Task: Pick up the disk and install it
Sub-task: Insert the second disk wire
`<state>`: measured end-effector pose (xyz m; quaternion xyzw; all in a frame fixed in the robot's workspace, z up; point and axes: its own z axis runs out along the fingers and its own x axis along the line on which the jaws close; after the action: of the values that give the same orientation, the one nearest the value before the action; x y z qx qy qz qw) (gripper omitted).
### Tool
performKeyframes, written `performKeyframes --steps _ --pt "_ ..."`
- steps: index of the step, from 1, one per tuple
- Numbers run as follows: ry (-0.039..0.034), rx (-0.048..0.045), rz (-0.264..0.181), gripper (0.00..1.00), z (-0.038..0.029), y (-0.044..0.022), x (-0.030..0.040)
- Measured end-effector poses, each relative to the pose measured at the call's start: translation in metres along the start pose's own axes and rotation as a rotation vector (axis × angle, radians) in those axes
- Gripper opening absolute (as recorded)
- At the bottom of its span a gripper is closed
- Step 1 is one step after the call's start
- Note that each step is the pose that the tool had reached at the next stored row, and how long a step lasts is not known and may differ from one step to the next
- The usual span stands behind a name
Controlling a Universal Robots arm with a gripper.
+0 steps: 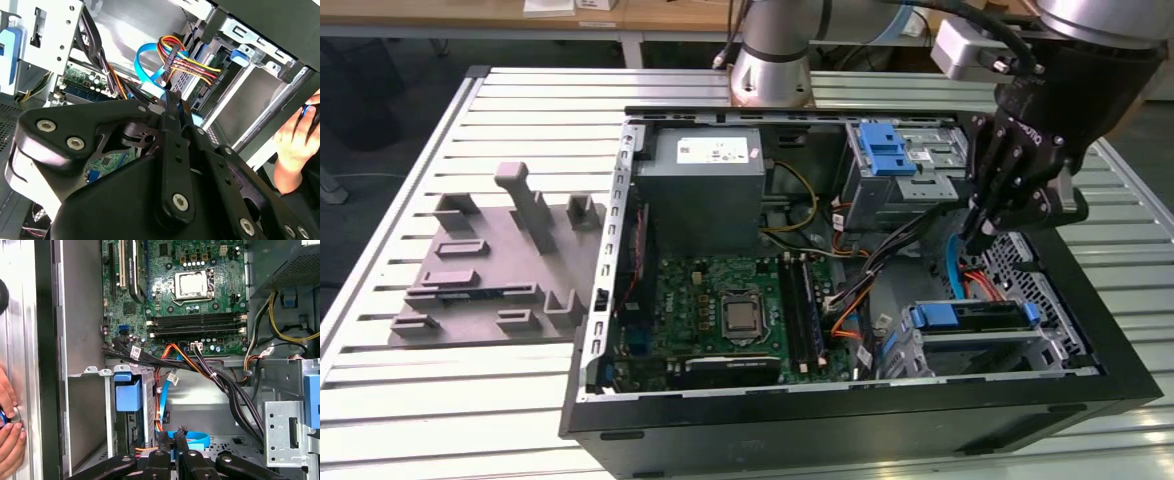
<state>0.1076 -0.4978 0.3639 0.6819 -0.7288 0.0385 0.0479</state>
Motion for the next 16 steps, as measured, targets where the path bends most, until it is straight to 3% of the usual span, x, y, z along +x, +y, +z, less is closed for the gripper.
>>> performKeyframes --steps 1,4,10,16 --pt "-0.0059 -0.0004 0.000 0.16 0.0003 0.0000 0.0001" --pt "-0.0505 -0.0033 -0.001 0.16 0.0011 0.0000 0.0005" --pt "-0.0543 0.0049 -0.001 0.16 0.0052 -0.0003 0.0050" --pt "-0.0544 0.0056 -0.001 0.16 0.0087 -0.0004 0.0073"
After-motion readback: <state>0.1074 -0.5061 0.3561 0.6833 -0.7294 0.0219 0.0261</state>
